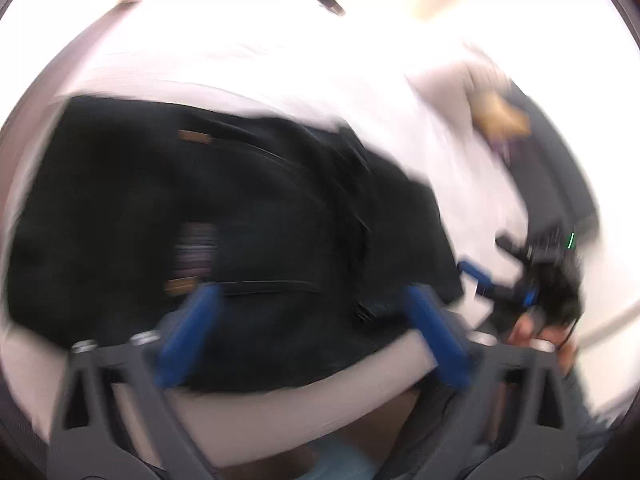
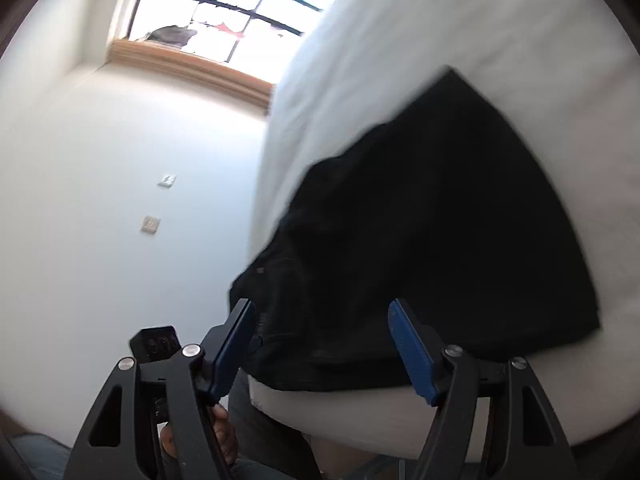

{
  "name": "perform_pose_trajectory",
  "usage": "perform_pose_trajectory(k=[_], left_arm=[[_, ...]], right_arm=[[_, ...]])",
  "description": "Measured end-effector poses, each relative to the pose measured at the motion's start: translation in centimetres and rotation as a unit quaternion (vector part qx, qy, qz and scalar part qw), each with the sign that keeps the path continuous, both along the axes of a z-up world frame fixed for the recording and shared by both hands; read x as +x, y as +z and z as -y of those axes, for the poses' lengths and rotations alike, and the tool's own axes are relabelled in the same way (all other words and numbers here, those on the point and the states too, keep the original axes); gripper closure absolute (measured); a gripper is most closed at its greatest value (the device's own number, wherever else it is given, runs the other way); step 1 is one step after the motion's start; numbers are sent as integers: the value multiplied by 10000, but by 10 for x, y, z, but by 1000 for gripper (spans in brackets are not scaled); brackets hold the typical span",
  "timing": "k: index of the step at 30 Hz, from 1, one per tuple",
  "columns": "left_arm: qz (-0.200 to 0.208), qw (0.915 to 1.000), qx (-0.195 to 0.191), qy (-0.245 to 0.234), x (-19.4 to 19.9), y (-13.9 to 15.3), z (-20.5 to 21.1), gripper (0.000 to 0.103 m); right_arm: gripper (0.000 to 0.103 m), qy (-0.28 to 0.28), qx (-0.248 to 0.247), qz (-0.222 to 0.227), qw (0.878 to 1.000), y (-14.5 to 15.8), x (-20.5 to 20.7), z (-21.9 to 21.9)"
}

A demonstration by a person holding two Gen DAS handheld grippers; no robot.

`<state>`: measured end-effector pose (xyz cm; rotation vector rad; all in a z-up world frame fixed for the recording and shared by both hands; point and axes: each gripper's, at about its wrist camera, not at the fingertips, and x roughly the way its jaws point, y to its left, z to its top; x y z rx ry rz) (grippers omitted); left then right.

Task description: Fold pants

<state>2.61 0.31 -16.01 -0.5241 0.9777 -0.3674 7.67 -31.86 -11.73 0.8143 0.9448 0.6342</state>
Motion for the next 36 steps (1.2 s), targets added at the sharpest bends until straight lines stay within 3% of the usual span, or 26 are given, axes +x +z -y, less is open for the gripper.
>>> perform_pose_trajectory(k=[3, 5, 9, 11, 17, 22, 26, 27, 28, 29, 30, 33, 36], left_arm=[[-230, 9947, -520, 855, -30, -7, -57, 1], [-265, 9851, -901, 1442, -52, -16, -88, 1], [-405, 9657, -1446, 2121, -73, -38, -126, 1], [-460, 9615, -1640, 2155, -73, -47, -130, 1], [-362, 9655, -1625, 2001, -50, -61, -132, 1], [-307, 9486, -2197, 2256, -42, -80, -149, 2], [-392, 9417, -2363, 2362, -42, -84, -155, 4], [-419, 9402, -2421, 2360, -40, -86, -155, 17], [-494, 9385, -2490, 2341, -41, -87, -156, 41], [-663, 9364, -2501, 2371, -39, -92, -156, 54], [-812, 9332, -2541, 2409, -38, -98, -156, 77], [-912, 9267, -2700, 2449, -42, -108, -157, 82], [-871, 9265, -2739, 2429, -51, -101, -165, 87]], right_arm=[[30, 145, 124, 35, 9998, 2, 16, -25], [30, 182, 144, -113, 9997, -4, 26, -42], [30, 352, 137, -188, 9991, -7, 31, -69], [30, 430, 112, -178, 9989, -5, 29, -79], [30, 416, 74, -180, 9989, -2, 11, -69], [30, 345, 151, -150, 9992, -1, 2, -49], [31, 359, 276, -152, 9989, -2, 2, -46], [31, 382, 293, -147, 9987, -2, 2, -47], [31, 420, 300, -152, 9985, -3, 4, -51], [31, 458, 308, -156, 9984, -2, 6, -53], [31, 495, 313, -157, 9982, -2, 7, -56], [31, 650, 246, -152, 9975, 1, 17, -69], [31, 877, 227, -147, 9958, 5, 32, -82]])
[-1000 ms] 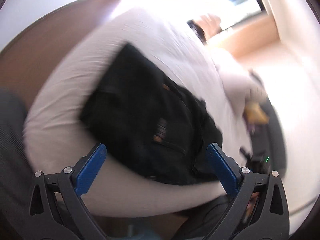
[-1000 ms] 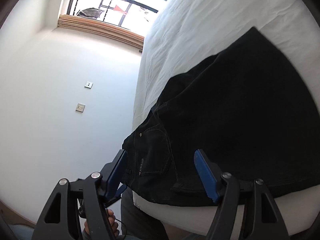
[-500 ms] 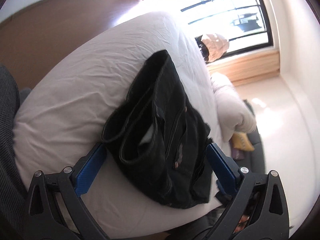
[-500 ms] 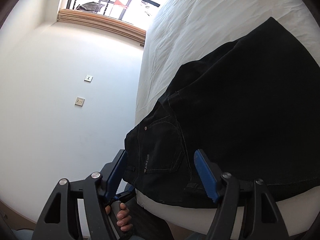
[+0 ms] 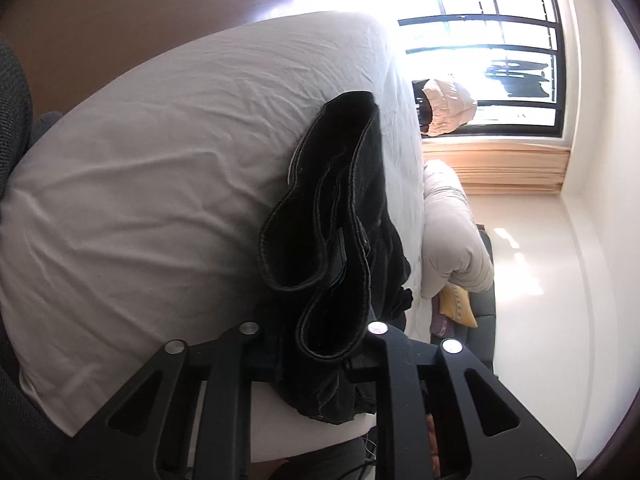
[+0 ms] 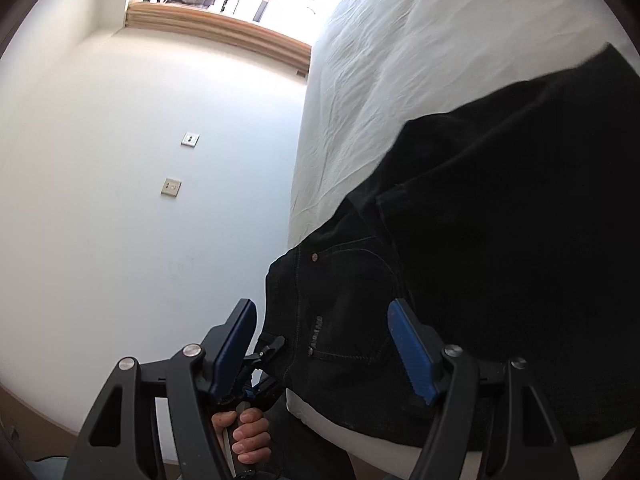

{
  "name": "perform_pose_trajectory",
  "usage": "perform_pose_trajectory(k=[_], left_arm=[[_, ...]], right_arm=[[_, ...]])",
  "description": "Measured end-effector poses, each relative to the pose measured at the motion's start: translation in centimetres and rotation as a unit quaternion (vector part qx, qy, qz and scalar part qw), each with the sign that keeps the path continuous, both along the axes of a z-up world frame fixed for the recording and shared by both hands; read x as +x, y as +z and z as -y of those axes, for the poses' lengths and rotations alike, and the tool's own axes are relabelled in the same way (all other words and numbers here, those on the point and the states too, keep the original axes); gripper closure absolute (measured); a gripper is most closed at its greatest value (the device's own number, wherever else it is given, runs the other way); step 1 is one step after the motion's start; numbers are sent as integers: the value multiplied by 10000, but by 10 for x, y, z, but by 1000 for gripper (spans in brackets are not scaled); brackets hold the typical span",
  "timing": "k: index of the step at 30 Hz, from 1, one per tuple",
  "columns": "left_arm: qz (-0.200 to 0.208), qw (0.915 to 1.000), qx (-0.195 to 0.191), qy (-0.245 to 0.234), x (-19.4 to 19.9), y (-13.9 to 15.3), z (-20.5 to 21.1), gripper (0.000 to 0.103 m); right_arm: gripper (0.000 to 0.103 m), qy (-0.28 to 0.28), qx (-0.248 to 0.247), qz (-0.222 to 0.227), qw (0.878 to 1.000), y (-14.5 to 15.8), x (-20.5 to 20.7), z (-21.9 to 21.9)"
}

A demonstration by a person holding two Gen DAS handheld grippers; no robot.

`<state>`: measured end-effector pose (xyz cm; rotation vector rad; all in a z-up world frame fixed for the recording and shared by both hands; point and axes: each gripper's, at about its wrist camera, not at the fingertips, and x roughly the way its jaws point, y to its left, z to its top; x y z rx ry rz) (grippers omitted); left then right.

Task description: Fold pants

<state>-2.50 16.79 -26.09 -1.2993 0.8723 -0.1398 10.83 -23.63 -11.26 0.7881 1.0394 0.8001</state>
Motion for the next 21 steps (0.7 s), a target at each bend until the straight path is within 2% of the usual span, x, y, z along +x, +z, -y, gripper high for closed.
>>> perform_pose_trajectory(k=[5, 8, 9, 10, 12, 14, 16, 18, 21], left_arm=[[181, 9992, 328, -137, -12, 16, -4, 88], [199, 9987, 433, -169, -11, 18, -3, 89], [192, 9986, 465, -173, -10, 20, -4, 89], [198, 9983, 506, -185, -10, 22, -4, 89], [243, 9969, 713, -248, 0, 29, -1, 89], [320, 9943, 952, -349, 2, 42, 3, 89], [419, 9914, 1150, -455, 5, 57, 9, 89], [621, 9853, 1461, -638, 11, 80, 21, 89], [970, 9721, 1870, -1032, 25, 113, 49, 89]], right_arm=[[31, 280, -70, -179, 9994, -11, 33, -22], [31, 295, -283, -647, 9971, -42, 56, -32], [39, 275, -452, -879, 9947, -57, 62, -34], [53, 248, -494, -1005, 9934, -68, 65, -35], [59, 134, -404, -1062, 9934, -77, 67, -32], [58, 184, -408, -1030, 9937, -72, 65, -31], [52, 256, -505, -1023, 9931, -64, 61, -29], [31, 192, -382, -1031, 9938, -54, 57, -24], [27, 200, -178, -774, 9966, -33, 51, -10]])
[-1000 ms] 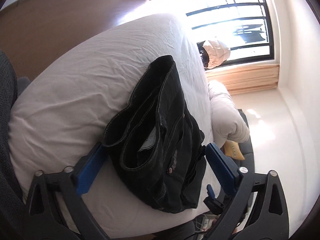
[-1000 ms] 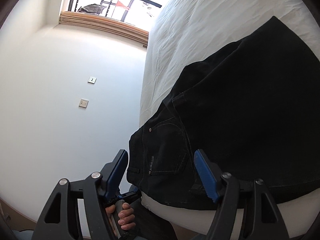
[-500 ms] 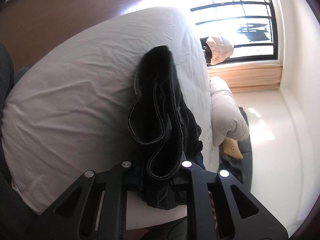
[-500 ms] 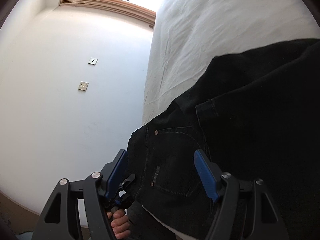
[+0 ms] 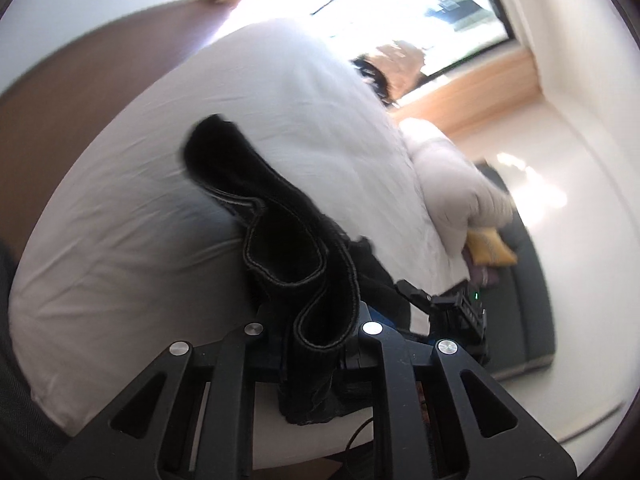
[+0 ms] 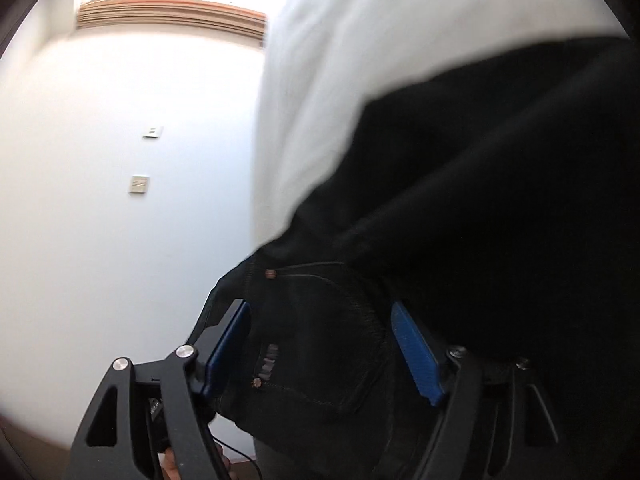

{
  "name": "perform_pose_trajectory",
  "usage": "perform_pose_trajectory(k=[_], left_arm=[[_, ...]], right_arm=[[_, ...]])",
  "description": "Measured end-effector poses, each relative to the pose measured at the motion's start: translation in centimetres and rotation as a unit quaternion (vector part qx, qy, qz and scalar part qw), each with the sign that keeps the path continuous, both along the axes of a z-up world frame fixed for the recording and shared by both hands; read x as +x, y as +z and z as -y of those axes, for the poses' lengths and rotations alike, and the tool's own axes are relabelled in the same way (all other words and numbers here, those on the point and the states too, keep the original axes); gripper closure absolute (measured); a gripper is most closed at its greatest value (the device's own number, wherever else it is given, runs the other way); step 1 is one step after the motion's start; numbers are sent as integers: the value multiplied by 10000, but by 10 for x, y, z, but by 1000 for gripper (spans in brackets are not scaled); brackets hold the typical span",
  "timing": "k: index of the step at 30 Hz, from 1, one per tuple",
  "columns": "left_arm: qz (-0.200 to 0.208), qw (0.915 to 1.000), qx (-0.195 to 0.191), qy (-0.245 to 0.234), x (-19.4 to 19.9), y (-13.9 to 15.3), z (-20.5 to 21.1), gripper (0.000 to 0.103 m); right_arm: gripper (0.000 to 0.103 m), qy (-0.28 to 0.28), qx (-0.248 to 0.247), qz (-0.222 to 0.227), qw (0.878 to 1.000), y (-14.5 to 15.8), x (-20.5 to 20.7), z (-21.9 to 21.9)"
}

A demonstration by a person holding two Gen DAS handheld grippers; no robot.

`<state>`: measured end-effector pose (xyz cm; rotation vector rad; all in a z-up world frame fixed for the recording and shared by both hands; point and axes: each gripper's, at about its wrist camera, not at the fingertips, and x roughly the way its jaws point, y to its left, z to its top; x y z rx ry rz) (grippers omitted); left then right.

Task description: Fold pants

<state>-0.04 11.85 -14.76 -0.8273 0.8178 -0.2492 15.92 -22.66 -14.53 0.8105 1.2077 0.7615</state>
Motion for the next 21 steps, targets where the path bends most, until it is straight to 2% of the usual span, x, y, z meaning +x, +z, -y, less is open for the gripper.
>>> perform_pose_trajectory(k=[3, 6, 8, 10, 13, 16, 21], left_arm=[[279, 9978, 273, -534, 18, 25, 42, 89], [433, 9901, 557, -1212, 34, 38, 97, 89], [454, 9807, 717, -1760, 44, 34, 139, 89], [323, 9696, 897, -2253, 49, 11, 179, 89], [36, 9596, 1014, -2624, 43, -13, 207, 89], [175, 9477, 1341, -2891, 33, -11, 220, 89], [223, 9394, 1658, -2993, 38, -5, 235, 89]], right_arm=[[27, -41, 155, 131, 9998, 15, -1, 22], [27, -157, 461, 209, 9986, 25, -3, 52], [25, -246, 682, 274, 9970, 31, -5, 76], [23, -307, 831, 341, 9955, 35, -7, 94], [20, -288, 912, 391, 9946, 38, -10, 113], [18, -114, 703, 391, 9967, 39, -17, 114], [15, 40, 597, 270, 9978, 32, -12, 112]])
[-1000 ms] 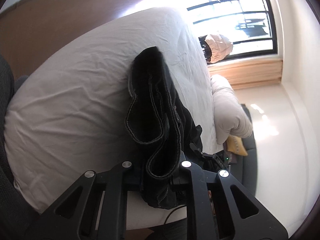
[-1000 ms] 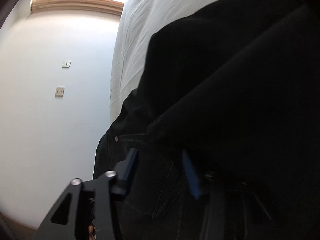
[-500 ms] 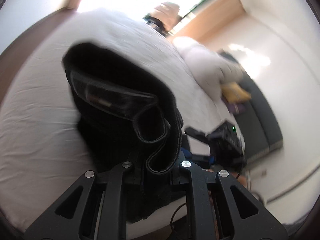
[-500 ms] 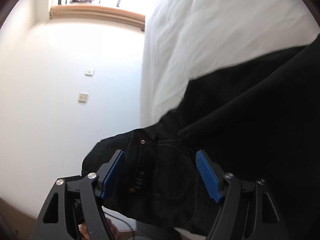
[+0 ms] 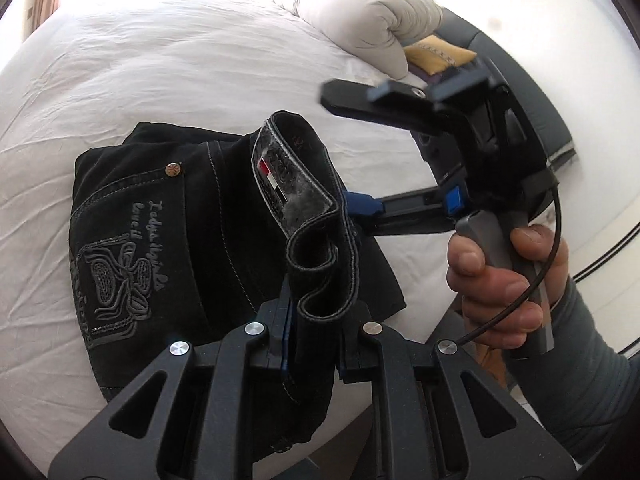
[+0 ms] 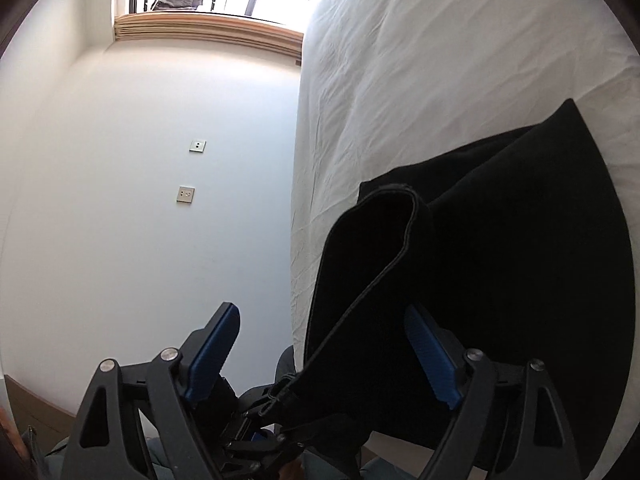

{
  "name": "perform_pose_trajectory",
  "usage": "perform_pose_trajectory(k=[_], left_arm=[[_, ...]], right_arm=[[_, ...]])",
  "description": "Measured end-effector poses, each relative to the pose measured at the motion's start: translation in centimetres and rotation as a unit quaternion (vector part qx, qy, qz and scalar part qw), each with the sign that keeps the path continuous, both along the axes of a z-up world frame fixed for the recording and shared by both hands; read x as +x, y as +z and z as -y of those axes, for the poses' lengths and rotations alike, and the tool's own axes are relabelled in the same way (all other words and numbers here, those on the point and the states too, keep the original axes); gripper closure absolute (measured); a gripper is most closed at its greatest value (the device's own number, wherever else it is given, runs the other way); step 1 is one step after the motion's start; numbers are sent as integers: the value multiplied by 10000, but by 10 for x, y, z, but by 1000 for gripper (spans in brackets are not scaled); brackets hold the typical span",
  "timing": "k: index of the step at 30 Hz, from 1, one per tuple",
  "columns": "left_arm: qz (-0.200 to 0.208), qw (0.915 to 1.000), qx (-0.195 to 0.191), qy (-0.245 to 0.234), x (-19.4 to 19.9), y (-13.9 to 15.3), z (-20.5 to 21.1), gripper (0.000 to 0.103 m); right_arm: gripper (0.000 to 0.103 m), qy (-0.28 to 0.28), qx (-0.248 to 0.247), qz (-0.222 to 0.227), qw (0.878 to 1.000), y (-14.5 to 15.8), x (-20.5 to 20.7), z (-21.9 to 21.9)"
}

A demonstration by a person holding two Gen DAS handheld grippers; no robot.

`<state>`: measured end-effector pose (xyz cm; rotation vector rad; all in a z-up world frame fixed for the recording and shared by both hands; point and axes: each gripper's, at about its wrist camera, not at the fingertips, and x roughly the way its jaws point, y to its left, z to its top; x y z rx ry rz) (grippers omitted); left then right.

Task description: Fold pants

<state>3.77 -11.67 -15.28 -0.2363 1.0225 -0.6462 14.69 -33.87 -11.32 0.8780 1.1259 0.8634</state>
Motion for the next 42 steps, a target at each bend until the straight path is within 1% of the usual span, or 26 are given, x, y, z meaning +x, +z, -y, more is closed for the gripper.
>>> perform_pose_trajectory(k=[2, 3, 5, 6, 8, 9, 11, 13, 16, 22, 24, 27, 29, 30, 31, 32, 33, 34, 35, 36, 37, 38, 39, 40, 41, 42], left_arm=[[142, 9997, 156, -83, 5, 3, 10, 89], [181, 9996, 199, -122, 7, 7, 19, 89], [314, 9986, 371, -225, 12, 19, 37, 89], [346, 9981, 442, -265, 12, 17, 42, 89], [334, 9980, 470, -276, 15, 14, 46, 89], [345, 9979, 467, -287, 16, 15, 47, 89], [389, 9977, 451, -314, 17, 16, 51, 89], [481, 9969, 479, -399, 18, 21, 60, 89], [529, 9959, 508, -538, 23, 19, 75, 89], [401, 9940, 647, -792, 29, 1, 101, 89], [375, 9932, 716, -836, 34, -2, 114, 89], [320, 9921, 865, -855, 40, -17, 133, 89], [226, 9900, 1085, -872, 43, -32, 145, 87], [165, 9887, 1185, -903, 43, -39, 151, 80], [139, 9880, 1208, -957, 41, -45, 155, 73], [163, 9882, 1169, -979, 39, -44, 155, 67], [140, 9894, 1010, -1036, 34, -41, 153, 52], [71, 9907, 838, -1072, 30, -35, 150, 48], [5, 9914, 727, -1084, 26, -29, 146, 48], [-39, 9922, 604, -1090, 22, -22, 141, 46], [-51, 9929, 436, -1108, 17, -12, 131, 39], [-36, 9936, 327, -1078, 15, -7, 122, 38], [13, 9951, 210, -962, 14, 1, 110, 38], [101, 9974, 92, -709, 15, 11, 91, 38], [147, 9985, 63, -523, 16, 16, 79, 38], [200, 9992, 43, -337, 17, 19, 66, 38]], right_arm=[[15, 53, -189, 23, 9998, 1, 2, -3], [16, 93, -396, -29, 9992, -1, 4, -6], [29, 160, -813, -124, 9965, -6, 6, -12], [43, 221, -993, -156, 9947, -9, 8, -15], [52, 257, -1109, -150, 9934, -12, 10, -15], [63, 235, -1157, -97, 9930, -11, 10, -14], [74, 174, -1255, 51, 9919, -5, 9, -10], [77, 104, -1214, 217, 9923, 2, 8, -2], [78, 35, -1217, 455, 9915, 11, 6, 10], [81, -207, -1258, 430, 9909, -4, 8, 43], [82, -305, -1248, 386, 9910, -12, 10, 54], [82, -397, -1178, 264, 9919, -25, 16, 64], [82, -389, -1168, 161, 9923, -35, 24, 53], [82, -385, -1201, 85, 9920, -42, 28, 56], [81, -373, -1243, -65, 9915, -52, 33, 56], [81, -411, -1157, -271, 9921, -63, 38, 59], [81, -435, -1025, -412, 9929, -69, 40, 62], [81, -459, -869, -486, 9940, -72, 41, 66], [77, -500, -881, -457, 9938, -68, 39, 68], [68, -554, -932, -398, 9933, -63, 38, 71], [56, -678, -1054, -286, 9917, -54, 32, 77], [51, -797, -1169, -226, 9897, -46, 31, 77], [41, -989, -1298, -158, 9865, -36, 26, 85], [35, -1246, -1503, -118, 9807, -28, 19, 96], [35, -1457, -1690, -63, 9748, -20, 12, 106], [35, -1563, -1740, 9, 9723, -12, 5, 112]])
